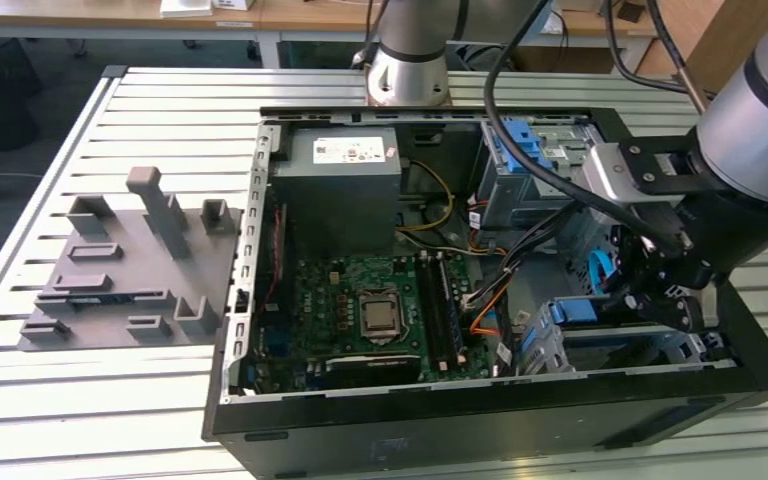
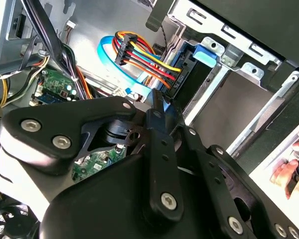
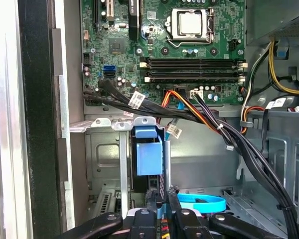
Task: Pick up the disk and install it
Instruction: 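Insert the second disk wire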
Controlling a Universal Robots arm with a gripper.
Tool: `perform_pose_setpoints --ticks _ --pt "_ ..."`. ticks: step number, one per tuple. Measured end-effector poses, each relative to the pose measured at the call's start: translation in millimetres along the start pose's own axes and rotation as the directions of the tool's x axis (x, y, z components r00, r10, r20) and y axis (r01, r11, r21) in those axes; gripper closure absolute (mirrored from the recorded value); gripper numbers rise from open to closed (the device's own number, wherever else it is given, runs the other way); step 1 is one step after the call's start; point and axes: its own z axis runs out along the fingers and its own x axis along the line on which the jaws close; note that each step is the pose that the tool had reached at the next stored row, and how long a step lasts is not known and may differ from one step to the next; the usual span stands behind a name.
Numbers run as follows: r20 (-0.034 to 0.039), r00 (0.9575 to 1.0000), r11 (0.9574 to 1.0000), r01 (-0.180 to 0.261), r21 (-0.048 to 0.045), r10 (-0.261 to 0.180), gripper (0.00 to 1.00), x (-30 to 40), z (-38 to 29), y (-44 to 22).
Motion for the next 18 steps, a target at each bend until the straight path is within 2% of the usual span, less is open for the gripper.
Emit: perform_pose_setpoints --ticks 12,18 --pt "0.0056 1.0 1.0 0.0 -0.0002 0.0 0.77 -0.2 -2.1 -0.1" --pt "0.0173 0.9998 1.0 -0.001 -0.0005 0.001 0.77 -0.2 -2.0 -0.1"
